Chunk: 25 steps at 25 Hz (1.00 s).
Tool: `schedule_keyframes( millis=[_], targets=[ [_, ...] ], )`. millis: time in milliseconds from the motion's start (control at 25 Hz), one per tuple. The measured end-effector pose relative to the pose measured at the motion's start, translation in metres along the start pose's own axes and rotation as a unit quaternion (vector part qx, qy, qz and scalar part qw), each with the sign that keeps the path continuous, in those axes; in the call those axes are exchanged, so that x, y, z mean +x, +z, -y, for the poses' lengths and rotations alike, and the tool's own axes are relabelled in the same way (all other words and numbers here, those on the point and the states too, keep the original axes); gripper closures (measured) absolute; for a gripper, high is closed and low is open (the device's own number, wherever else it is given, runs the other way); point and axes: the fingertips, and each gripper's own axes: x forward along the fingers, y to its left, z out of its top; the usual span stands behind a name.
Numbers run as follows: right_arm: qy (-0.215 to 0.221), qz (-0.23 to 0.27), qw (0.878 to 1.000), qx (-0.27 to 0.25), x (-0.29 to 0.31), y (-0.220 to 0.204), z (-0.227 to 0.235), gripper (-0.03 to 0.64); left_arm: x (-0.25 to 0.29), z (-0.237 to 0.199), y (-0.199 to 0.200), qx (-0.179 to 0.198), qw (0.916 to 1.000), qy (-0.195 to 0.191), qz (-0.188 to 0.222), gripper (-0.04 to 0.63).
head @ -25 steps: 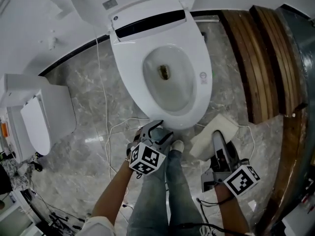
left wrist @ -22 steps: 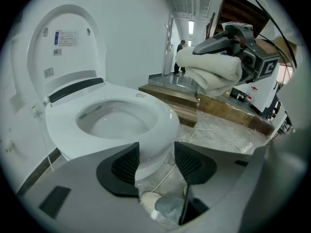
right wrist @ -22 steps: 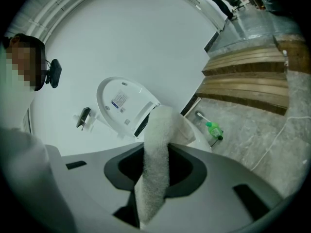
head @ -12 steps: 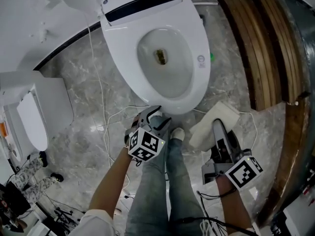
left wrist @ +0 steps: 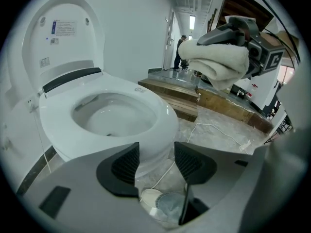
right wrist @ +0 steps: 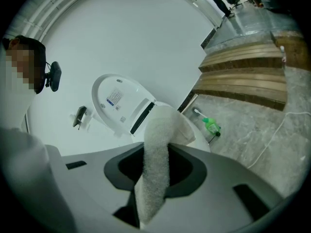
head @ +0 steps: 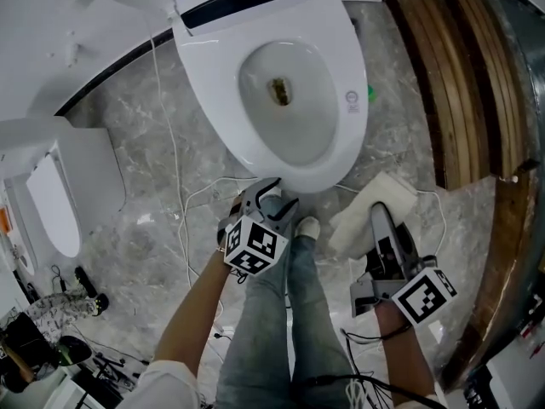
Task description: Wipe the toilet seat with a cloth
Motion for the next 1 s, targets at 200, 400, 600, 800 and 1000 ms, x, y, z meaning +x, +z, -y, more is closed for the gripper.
schedule_keyframes(
  millis=[200,400,600,800,1000],
  targets=[
    [-0.003,-0.008,1.000,0.010,0.009,-0.003,0.003,0.517,0.000,0.001,-0.001,-0.006,1.0000,-0.006,-0.004,0.347],
    [-0.003,-0.017,1.000,0.010,0.021,-0.002,0.000,0.517,-0.006,-0.002,0.011,-0.028,0.9995,-0.017,0.002,0.351],
    [-0.013,-0.022,1.000,0.010,0.033,0.007,-0.006,0.517,-0.026,-0.016,0.047,-0.044,0.9984,0.004,0.035,0.388],
    [-0.012,-0.027,1.000,0.003,0.053,0.024,-0.025,0.517,-0.056,-0.044,0.096,-0.063,0.9950,0.022,0.074,0.416],
    [-0.022,-0.030,0.999,-0.023,0.093,0.047,-0.040,0.517,-0.083,-0.092,0.140,-0.086,0.9885,0.053,0.113,0.441]
  ],
)
